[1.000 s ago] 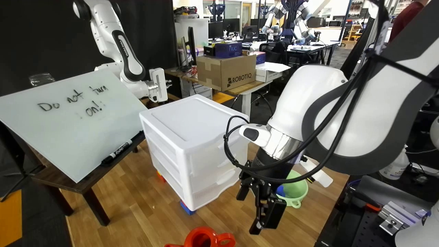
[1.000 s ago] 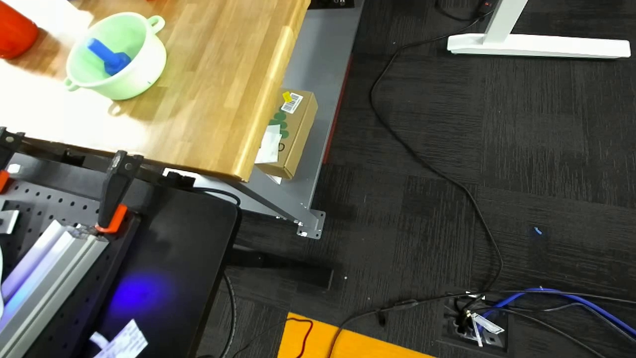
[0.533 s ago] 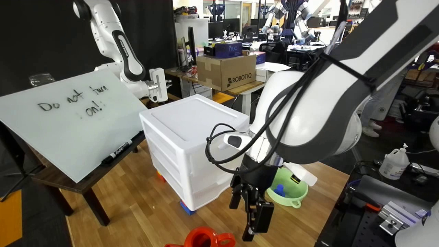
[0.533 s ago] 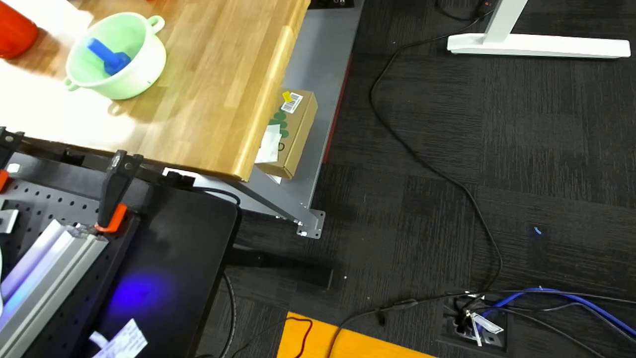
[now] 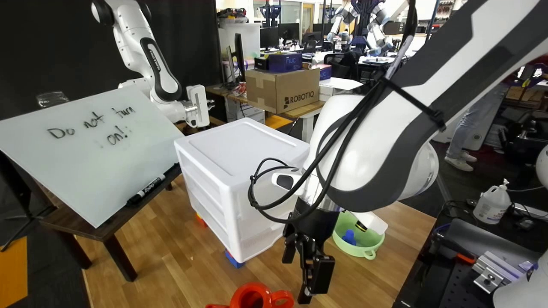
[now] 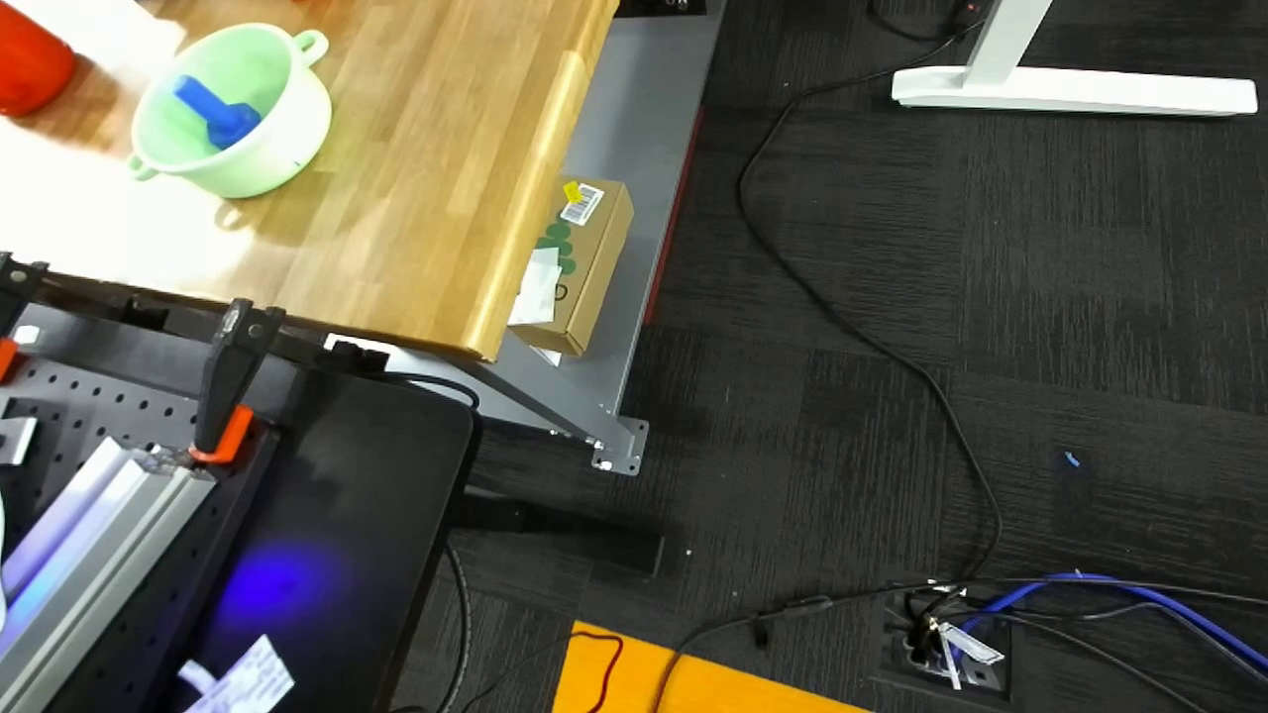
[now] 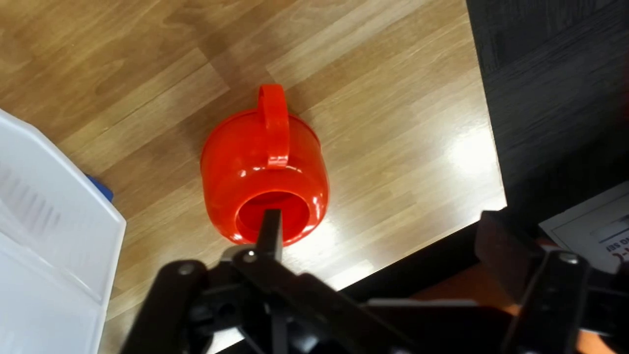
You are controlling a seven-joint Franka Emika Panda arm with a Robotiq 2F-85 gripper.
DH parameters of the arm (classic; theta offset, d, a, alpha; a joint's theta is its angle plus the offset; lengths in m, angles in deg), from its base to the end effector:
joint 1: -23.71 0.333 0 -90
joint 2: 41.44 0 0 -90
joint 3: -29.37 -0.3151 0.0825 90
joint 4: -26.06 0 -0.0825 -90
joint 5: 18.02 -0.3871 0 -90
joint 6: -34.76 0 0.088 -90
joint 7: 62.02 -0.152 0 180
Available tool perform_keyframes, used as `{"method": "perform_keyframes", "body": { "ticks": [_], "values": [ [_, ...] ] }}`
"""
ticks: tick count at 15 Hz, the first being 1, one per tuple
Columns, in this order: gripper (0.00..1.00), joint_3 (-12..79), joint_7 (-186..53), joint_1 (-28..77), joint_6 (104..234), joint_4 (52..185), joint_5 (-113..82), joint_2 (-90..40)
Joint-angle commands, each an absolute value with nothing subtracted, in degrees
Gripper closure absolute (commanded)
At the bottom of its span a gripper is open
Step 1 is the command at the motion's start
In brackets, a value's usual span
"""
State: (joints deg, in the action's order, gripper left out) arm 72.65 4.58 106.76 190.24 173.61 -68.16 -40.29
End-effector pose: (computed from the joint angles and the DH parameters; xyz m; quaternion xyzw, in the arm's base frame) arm 0.3638 0.2838 0.2175 -0.8415 -0.5011 -0.1018 0.1743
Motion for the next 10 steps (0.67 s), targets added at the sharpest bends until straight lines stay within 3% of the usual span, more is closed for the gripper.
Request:
{"method": "perform_keyframes", "body": {
  "ticks": [1,10],
  "values": [
    [0.00,72.65,4.58,106.76,190.20,173.59,-68.16,-40.29],
    [0.00,74.18,5.50,105.76,186.31,172.34,-69.28,-37.84]
  ]
}}
